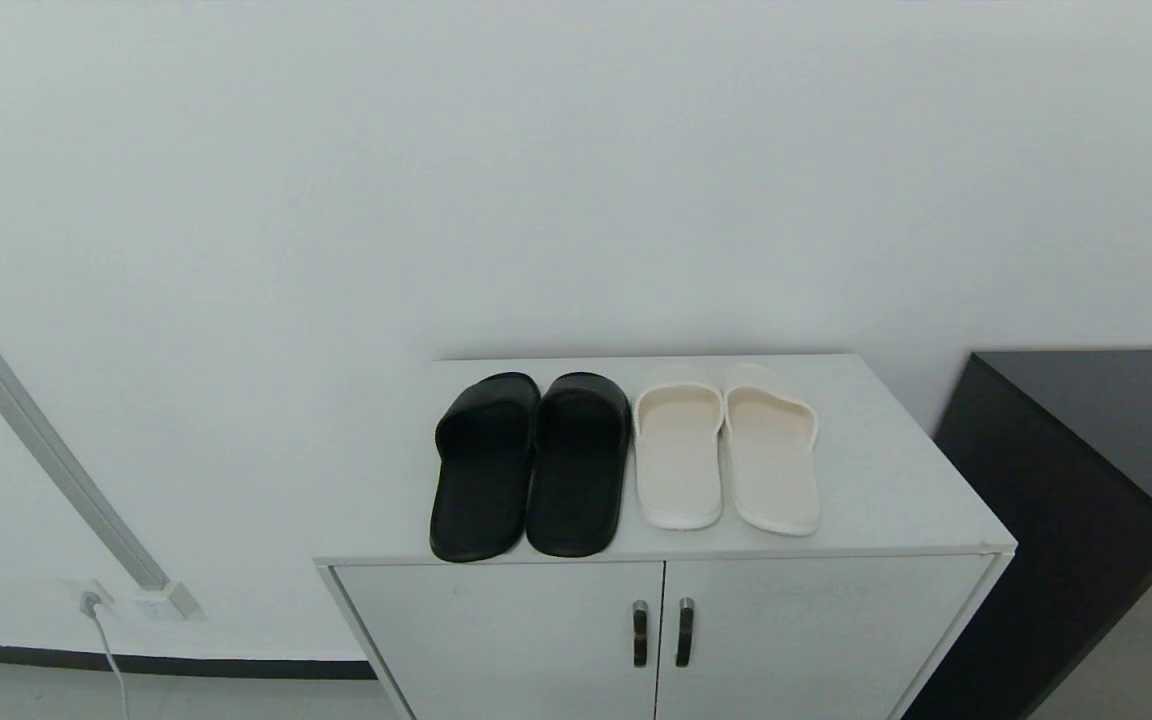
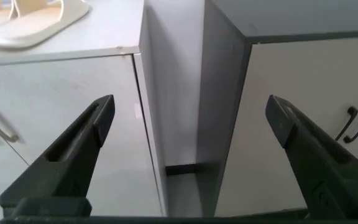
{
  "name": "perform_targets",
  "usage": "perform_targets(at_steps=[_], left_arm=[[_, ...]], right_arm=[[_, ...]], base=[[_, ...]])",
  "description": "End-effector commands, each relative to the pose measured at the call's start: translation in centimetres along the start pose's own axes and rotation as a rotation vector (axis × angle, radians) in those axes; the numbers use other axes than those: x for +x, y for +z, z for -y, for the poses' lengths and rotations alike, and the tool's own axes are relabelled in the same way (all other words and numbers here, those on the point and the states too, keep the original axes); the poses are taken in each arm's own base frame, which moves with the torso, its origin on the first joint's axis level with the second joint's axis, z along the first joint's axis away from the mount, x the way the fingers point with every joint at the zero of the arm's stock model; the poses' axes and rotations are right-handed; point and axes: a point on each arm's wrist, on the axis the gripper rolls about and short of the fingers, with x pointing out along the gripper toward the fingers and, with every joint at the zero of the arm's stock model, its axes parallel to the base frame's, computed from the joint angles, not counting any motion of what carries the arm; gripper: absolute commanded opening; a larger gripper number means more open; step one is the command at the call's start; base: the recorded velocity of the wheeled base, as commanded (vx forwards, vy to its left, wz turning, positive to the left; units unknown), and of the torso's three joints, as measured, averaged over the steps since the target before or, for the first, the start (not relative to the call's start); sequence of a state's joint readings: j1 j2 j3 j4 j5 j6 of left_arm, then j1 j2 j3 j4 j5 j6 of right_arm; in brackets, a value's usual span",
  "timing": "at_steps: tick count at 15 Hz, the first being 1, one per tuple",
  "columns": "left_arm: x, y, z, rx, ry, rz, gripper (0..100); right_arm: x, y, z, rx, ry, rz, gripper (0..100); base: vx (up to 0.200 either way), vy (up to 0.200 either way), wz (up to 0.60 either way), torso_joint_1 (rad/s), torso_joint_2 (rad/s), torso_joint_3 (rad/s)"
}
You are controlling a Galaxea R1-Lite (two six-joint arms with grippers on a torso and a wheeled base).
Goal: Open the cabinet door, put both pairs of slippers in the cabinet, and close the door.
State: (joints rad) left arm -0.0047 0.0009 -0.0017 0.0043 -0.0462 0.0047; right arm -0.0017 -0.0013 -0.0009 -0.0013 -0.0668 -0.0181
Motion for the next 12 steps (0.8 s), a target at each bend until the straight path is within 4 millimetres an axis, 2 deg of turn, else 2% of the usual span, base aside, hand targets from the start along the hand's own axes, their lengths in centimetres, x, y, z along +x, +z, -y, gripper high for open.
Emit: perform_targets(at_steps=[1, 6, 7, 8, 9, 10, 11, 12], left_arm=[[0.0, 0.0, 0.0, 0.000, 0.000, -0.001, 0], [0.0, 0.0, 0.0, 0.000, 0.002, -0.001, 0], [0.0, 0.0, 0.0, 0.000, 0.000, -0.001, 0], [0.0, 0.0, 0.0, 0.000, 0.000, -0.001, 0], [0.0, 0.0, 0.0, 0.001, 0.000, -0.001, 0], [0.0, 0.0, 0.0, 0.003, 0.000, -0.001, 0], [0.0, 0.0, 0.0, 0.001, 0.000, -0.001, 0], [0.0, 0.0, 0.0, 0.000, 0.000, -0.001, 0]], right_arm=[[0.0, 0.0, 0.0, -0.016, 0.012, -0.003, 100], [0.2, 0.1, 0.0, -0.017, 0.020, -0.024, 100], [0.1, 1.2, 0.0, -0.004, 0.013, 0.011, 100], [-0.6, 6.4, 0.2, 0.089, 0.025, 0.089, 100], [0.4, 7.1, 0.1, 0.100, 0.069, -0.026, 100], [1.6, 6.5, -0.2, 0.050, 0.118, -0.141, 100], [1.8, 6.2, -0.2, 0.042, 0.129, -0.165, 100], [3.9, 6.0, -0.7, 0.031, 0.232, -0.276, 100]], base=[[0.000, 0.000, 0.00, 0.000, 0.00, 0.000], [0.000, 0.000, 0.00, 0.000, 0.00, 0.000], [0.000, 0.000, 0.00, 0.000, 0.00, 0.000], [0.000, 0.000, 0.00, 0.000, 0.00, 0.000], [0.000, 0.000, 0.00, 0.000, 0.00, 0.000], [0.000, 0.000, 0.00, 0.000, 0.00, 0.000], [0.000, 0.000, 0.00, 0.000, 0.00, 0.000], [0.000, 0.000, 0.00, 0.000, 0.00, 0.000]])
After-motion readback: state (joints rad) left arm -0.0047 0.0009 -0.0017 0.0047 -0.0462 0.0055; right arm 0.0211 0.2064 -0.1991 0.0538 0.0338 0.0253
